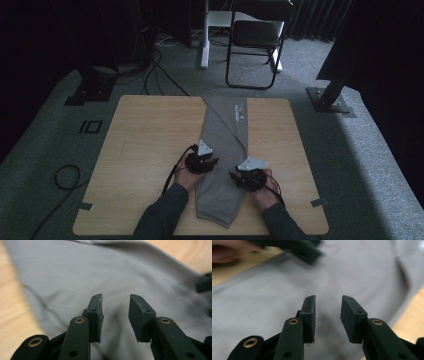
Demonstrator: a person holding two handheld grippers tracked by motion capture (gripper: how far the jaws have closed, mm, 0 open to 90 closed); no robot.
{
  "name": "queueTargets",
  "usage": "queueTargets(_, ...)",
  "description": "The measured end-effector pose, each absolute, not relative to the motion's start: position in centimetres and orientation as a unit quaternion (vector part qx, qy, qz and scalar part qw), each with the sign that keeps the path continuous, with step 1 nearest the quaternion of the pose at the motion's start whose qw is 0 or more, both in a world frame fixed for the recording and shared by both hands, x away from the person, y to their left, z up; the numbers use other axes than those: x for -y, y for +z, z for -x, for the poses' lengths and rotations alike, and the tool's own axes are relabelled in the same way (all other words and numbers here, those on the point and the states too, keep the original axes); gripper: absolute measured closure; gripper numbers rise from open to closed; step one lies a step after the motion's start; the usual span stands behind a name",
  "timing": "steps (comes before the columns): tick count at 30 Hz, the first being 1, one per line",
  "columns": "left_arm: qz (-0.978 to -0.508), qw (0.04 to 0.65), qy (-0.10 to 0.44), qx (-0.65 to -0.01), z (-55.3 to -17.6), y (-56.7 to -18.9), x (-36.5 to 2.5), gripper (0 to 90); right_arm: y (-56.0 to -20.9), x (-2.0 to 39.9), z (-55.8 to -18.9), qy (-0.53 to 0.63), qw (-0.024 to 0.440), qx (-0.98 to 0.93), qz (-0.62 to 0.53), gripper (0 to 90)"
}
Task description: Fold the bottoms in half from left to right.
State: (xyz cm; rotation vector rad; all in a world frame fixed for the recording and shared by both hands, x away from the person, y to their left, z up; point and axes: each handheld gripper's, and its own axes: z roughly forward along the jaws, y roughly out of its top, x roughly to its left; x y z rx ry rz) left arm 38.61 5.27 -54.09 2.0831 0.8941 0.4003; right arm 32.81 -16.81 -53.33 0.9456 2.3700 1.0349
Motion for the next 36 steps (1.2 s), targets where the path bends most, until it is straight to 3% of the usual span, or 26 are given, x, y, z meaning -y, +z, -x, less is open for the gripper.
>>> queueTargets(4, -0.823, 0.394, 0.178, -0.368, -39.8, -53.9, -5.6, 64.3, -54.0, 16.9, -36.1, 0.355, 0.222, -0.817, -0.397, 63.4)
queueTargets(12, -0.829, 0.358, 0.192, -0.384, -41.1, -55.3, -5.9, 68.0, -55.1, 17.7, -38.9, 0.340, 0.207, -0.801, -0.447, 65.8)
queueTargets(14, -0.829, 0.352, 0.193, -0.390, -41.1, -55.2, -6.1, 73.2, -55.1, 17.9, -39.0, 0.342, 0.199, -0.801, -0.450, 66.0)
queueTargets(20, -0.829, 0.353, 0.184, -0.394, -40.5, -55.2, -6.3, 85.7, -55.1, 18.0, -38.8, 0.345, 0.193, -0.799, -0.453, 69.0)
queueTargets(24, -0.829, 0.357, 0.184, -0.389, -39.3, -55.3, -6.6, 86.6, -55.3, 18.1, -37.7, 0.354, 0.192, -0.799, -0.446, 73.1)
queueTargets(36, -0.820, 0.368, 0.174, -0.403, -34.5, -55.4, -7.6, 86.9, -55.1, 17.7, -33.9, 0.352, 0.174, -0.818, -0.420, 73.9)
